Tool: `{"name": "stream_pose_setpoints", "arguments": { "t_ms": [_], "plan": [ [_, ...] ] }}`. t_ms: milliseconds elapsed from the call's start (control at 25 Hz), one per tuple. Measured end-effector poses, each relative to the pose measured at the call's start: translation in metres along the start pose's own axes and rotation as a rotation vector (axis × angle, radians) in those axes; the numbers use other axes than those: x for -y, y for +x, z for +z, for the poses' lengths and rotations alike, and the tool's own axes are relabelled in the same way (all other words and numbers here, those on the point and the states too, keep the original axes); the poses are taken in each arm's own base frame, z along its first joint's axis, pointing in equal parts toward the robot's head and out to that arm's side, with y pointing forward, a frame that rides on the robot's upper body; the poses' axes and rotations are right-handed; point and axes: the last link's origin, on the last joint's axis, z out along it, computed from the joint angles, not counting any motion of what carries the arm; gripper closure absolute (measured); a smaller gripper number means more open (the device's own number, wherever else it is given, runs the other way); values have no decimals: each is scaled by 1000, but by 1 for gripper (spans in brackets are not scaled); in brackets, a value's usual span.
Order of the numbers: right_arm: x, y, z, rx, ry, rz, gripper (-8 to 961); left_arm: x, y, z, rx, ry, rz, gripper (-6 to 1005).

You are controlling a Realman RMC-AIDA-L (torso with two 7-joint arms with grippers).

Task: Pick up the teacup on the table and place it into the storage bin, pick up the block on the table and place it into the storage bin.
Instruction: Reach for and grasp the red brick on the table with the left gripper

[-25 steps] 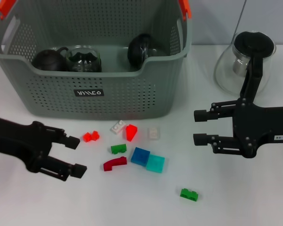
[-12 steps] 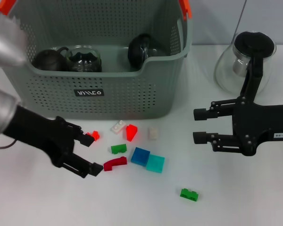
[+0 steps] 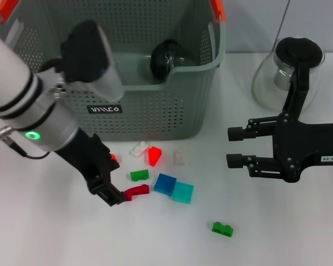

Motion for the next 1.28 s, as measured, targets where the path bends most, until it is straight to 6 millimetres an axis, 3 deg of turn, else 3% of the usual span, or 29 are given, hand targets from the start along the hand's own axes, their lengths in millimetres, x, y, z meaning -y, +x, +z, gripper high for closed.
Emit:
{"name": "stream_pose_setpoints", "arguments": {
  "t_ms": [520, 840, 1280],
  "plan": [
    [-2, 6, -2, 0, 15, -51, 419, -3, 8, 7, 24, 18, -12, 251],
    [0, 5, 0, 0, 22, -56, 418, -11, 25, 26, 66, 64, 74, 252],
    [0, 4, 1, 0, 17, -57, 418, -8, 25, 45, 126, 95, 104, 253]
  ]
}}
